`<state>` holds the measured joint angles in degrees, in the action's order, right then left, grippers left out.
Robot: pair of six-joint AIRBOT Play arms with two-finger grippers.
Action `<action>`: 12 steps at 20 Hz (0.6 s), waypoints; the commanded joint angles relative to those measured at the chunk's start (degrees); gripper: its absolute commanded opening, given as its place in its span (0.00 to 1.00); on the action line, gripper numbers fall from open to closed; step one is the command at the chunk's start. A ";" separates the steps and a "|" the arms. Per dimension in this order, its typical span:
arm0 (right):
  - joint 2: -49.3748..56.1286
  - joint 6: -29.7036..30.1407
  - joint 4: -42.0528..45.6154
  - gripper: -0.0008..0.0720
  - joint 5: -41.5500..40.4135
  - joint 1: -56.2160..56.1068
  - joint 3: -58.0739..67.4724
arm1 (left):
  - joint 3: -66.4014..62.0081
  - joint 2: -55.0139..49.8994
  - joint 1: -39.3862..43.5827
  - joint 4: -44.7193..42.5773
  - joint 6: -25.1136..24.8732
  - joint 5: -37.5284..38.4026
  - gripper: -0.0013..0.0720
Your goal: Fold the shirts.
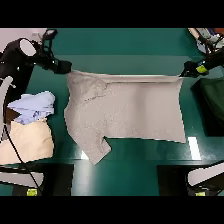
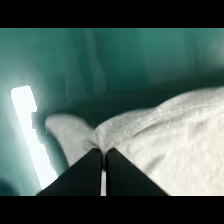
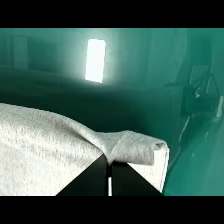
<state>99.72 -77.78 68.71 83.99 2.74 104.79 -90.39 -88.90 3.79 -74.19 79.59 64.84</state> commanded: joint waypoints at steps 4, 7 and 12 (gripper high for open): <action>-8.26 1.31 1.77 0.03 -5.20 -0.09 -17.62 | 8.74 -0.15 -0.02 -1.49 -0.96 8.66 0.04; -10.64 1.33 1.51 0.03 -8.37 -0.26 -25.18 | 14.01 -0.15 -0.02 -1.51 1.05 5.25 0.05; -11.91 1.29 -2.29 0.57 -9.42 -0.24 -29.75 | 15.39 -0.07 -0.02 -1.60 5.79 5.09 0.78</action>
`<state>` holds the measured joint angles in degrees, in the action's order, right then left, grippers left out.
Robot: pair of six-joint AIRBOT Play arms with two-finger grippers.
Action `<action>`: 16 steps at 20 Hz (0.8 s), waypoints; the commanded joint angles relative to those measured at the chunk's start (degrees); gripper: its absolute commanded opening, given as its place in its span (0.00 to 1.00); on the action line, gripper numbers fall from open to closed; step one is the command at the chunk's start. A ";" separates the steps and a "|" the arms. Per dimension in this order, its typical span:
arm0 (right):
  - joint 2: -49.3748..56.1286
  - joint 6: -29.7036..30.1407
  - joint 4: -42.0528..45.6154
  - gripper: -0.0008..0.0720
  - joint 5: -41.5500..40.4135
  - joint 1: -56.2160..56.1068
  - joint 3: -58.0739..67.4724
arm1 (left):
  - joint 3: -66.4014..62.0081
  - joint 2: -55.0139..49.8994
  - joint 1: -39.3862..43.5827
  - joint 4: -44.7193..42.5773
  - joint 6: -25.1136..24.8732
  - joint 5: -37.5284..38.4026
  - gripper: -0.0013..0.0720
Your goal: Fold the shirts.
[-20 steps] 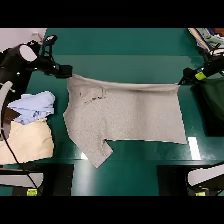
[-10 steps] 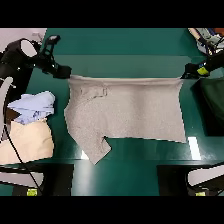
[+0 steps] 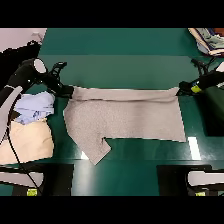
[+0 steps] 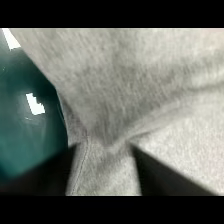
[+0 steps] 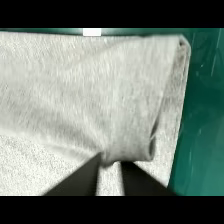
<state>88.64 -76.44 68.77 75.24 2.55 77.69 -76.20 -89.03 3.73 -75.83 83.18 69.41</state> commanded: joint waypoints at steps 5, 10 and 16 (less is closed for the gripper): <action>-6.99 0.02 -2.73 0.58 4.26 0.68 -3.67 | 4.63 6.75 0.04 -3.85 2.32 9.42 0.75; -19.65 0.02 -2.78 0.58 0.20 2.03 -15.08 | 28.15 26.86 0.07 7.72 2.49 5.88 0.75; -24.68 0.00 -3.21 0.57 -2.62 2.62 -20.35 | 48.89 38.21 0.07 15.87 5.14 1.64 0.75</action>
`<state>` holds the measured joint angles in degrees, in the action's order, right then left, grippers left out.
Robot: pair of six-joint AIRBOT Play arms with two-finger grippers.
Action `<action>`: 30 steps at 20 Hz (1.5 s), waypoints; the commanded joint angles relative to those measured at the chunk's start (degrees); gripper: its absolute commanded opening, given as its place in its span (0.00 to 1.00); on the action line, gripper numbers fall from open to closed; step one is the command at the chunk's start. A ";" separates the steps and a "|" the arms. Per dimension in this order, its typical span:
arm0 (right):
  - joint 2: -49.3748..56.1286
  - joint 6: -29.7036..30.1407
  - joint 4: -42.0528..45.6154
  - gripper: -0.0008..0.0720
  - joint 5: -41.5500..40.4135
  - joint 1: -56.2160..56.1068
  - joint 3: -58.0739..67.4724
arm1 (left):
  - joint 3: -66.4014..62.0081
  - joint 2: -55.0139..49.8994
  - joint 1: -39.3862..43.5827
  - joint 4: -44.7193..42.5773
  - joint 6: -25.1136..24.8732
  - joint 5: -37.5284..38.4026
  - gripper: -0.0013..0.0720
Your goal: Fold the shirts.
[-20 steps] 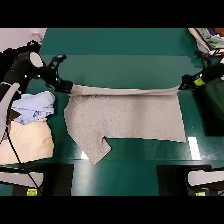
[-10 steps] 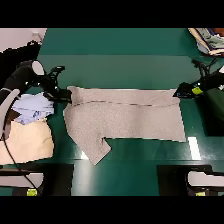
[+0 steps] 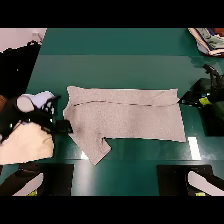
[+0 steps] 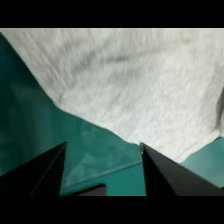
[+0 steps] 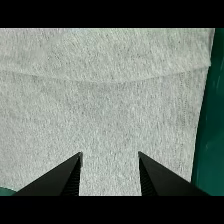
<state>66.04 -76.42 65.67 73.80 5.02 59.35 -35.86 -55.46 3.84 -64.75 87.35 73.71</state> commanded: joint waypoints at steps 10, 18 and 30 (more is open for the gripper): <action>-2.08 -0.04 -0.24 0.57 -0.07 0.15 -2.01 | 15.67 4.87 -0.04 15.52 0.66 -17.03 0.75; -4.87 -0.09 3.56 0.57 7.26 11.04 -10.88 | 12.13 4.90 -0.04 18.43 -5.81 -13.55 0.04; -6.54 1.46 0.07 0.60 -0.31 21.33 -29.81 | 9.05 4.87 -0.07 18.45 -7.04 -14.69 0.04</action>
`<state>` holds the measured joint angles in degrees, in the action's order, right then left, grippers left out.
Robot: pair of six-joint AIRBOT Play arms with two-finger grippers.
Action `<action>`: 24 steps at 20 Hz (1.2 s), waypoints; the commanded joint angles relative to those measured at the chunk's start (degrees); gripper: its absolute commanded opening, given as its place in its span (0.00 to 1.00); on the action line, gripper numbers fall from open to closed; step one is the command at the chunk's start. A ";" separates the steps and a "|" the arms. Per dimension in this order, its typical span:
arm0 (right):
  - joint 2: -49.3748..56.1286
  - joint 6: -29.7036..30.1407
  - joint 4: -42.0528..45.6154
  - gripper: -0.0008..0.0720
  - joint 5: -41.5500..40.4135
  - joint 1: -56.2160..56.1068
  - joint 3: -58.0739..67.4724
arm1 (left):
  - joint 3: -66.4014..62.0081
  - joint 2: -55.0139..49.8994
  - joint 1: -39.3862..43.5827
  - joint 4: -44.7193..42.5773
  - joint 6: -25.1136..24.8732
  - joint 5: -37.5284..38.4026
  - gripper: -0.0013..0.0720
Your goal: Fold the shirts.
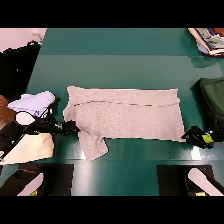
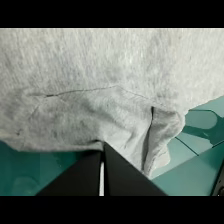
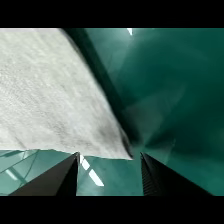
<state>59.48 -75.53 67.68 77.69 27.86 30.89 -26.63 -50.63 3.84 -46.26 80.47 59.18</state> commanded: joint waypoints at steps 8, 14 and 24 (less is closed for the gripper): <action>-0.09 3.13 -1.49 0.03 -0.09 -8.39 5.14 | -4.70 0.46 -0.04 -10.82 1.73 10.08 0.04; -11.17 3.13 3.26 0.03 9.66 -8.33 9.46 | -5.53 14.56 -0.04 -12.59 7.85 24.02 0.04; 1.97 1.40 2.38 0.03 3.96 -17.97 26.69 | -19.37 4.22 -0.07 -18.91 7.58 2.43 0.04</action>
<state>54.19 -73.95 70.15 84.71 13.72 51.77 -42.61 -40.84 3.81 -62.94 88.23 71.26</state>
